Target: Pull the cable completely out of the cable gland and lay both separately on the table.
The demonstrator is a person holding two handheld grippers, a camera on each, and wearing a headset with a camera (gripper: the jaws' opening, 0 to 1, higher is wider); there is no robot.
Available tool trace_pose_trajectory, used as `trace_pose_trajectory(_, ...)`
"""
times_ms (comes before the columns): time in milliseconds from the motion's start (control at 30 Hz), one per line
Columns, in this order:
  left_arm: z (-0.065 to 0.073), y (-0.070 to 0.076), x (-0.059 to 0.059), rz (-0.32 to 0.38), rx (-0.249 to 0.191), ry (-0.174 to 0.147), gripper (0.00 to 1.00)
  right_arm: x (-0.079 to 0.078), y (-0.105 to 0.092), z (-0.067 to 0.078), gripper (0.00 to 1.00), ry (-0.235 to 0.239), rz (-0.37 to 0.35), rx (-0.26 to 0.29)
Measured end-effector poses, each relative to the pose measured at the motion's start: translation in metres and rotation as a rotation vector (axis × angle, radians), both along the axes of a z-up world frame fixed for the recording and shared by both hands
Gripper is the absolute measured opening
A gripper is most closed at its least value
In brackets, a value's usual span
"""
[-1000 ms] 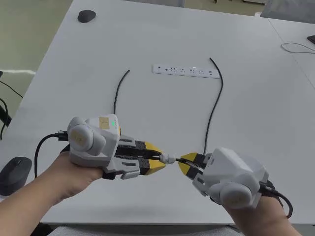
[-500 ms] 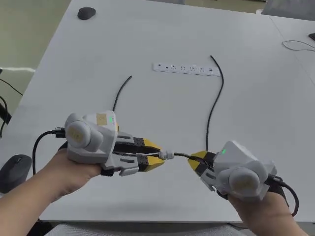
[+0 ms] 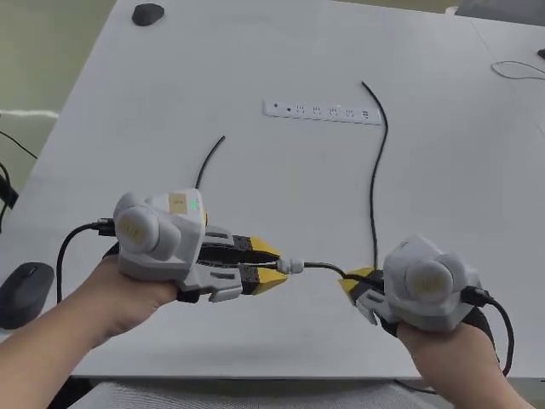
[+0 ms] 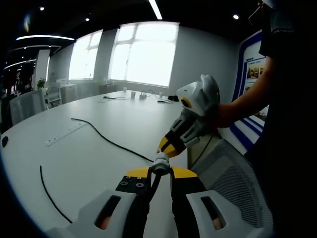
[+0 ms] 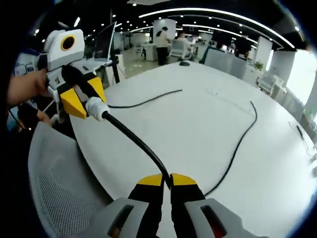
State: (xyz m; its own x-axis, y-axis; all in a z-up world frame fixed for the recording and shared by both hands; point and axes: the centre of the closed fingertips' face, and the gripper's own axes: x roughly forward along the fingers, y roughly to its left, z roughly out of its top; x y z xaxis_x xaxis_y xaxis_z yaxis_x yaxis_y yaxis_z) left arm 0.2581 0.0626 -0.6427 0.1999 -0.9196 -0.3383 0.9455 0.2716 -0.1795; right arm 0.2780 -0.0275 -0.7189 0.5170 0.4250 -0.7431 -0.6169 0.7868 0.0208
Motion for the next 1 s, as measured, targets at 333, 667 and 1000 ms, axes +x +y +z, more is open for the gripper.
trace_pose_trajectory(333,-0.002,-0.001,0.0,0.004,0.004,0.009,0.15,-0.002,0.0,-0.002,0.0,-0.004,0.033,-0.015)
trace_pose_trajectory(667,-0.001,0.001,0.001,0.013,0.006,0.023,0.15,-0.004,-0.002,0.008,0.01,-0.071,0.076,-0.02)
trace_pose_trajectory(1000,0.0,0.0,0.001,0.012,0.01,0.011,0.15,-0.009,0.001,0.022,0.13,-0.115,0.109,-0.045)
